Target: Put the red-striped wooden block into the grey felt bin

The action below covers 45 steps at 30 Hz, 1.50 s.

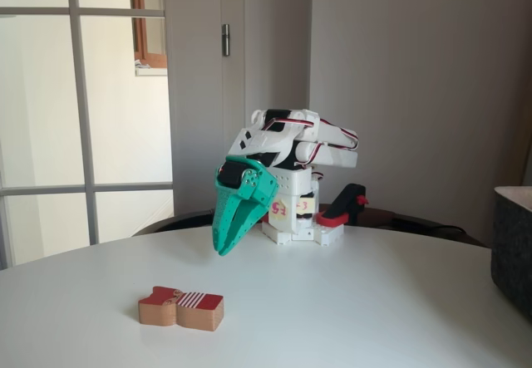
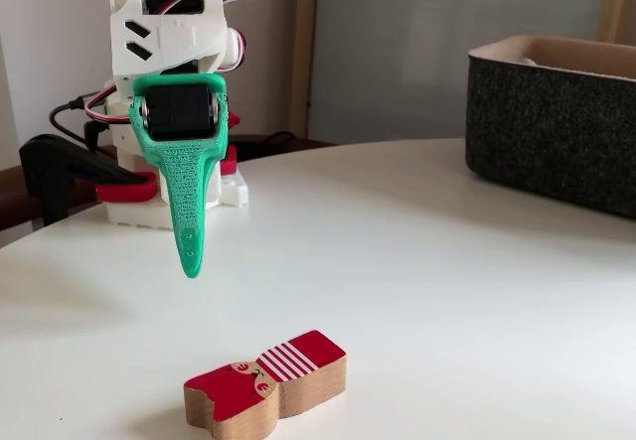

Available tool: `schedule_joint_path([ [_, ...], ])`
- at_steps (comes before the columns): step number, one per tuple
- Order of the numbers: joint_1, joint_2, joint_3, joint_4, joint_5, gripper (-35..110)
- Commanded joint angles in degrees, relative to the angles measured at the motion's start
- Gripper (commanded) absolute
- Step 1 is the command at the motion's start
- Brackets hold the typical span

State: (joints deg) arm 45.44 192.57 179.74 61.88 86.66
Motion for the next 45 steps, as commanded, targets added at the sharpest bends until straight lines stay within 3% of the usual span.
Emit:
schedule_joint_path([
  [1,0.8,1.2,0.4,0.0,1.1,0],
  [23,1.6,-0.8,-2.2,-0.2,3.9,4],
  [39,-2.3,-28.6,-38.1,-0.2,15.4,11],
  [45,-6.3,-45.4,-49.6,-0.1,11.7,15],
])
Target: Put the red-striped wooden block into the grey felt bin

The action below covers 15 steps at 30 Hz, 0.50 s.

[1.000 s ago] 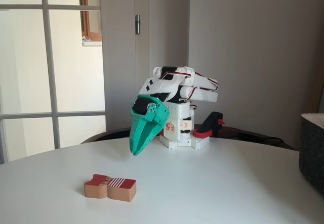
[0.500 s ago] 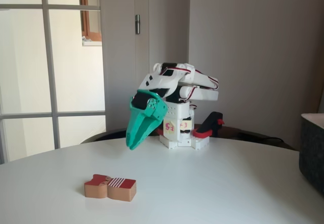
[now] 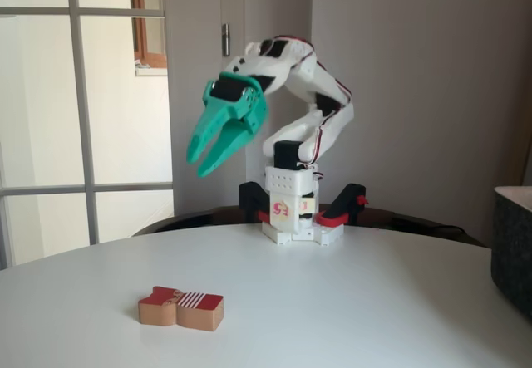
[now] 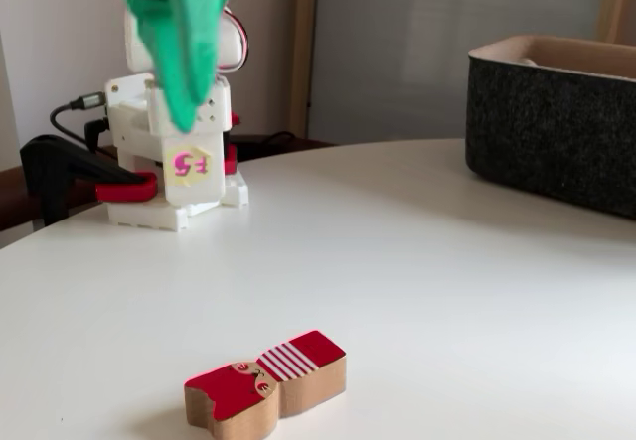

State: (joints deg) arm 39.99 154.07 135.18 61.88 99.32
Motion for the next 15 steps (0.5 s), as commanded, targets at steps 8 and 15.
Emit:
schedule_joint_path([
  [8,-7.6,-28.2,-9.1,0.0,-10.1,25],
  [15,-9.4,-43.1,-12.3,0.0,-12.0,27],
])
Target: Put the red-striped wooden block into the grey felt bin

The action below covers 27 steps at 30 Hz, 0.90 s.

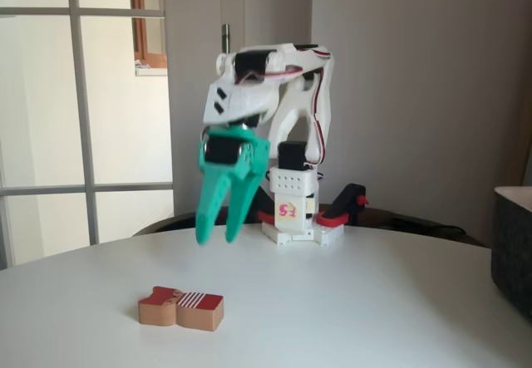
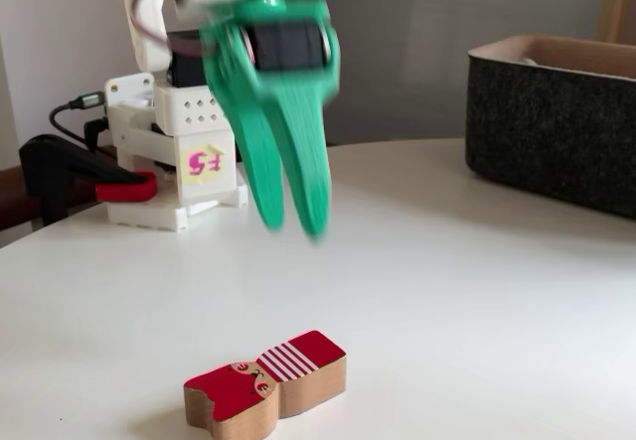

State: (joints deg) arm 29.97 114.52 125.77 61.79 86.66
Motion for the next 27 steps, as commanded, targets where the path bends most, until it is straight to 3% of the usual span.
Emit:
schedule_joint_path([
  [1,0.7,-5.2,-3.3,0.1,1.1,27],
  [10,2.0,-15.7,-12.2,6.1,2.0,33],
  [27,4.9,-29.5,-26.6,6.1,1.9,34],
])
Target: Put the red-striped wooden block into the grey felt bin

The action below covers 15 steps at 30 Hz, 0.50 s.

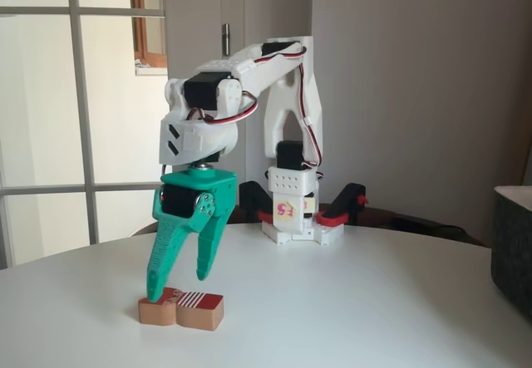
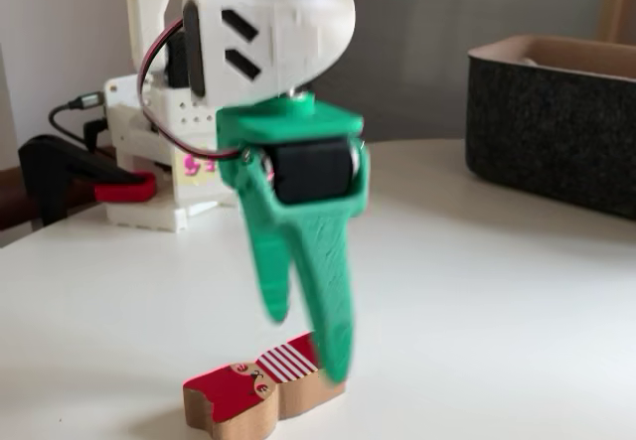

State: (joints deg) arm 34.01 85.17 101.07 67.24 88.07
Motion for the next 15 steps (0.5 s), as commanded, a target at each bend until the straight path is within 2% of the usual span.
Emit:
schedule_joint_path([
  [1,1.1,-0.5,-1.8,0.6,0.4,34],
  [15,2.1,-6.1,-1.3,0.7,-1.0,35],
])
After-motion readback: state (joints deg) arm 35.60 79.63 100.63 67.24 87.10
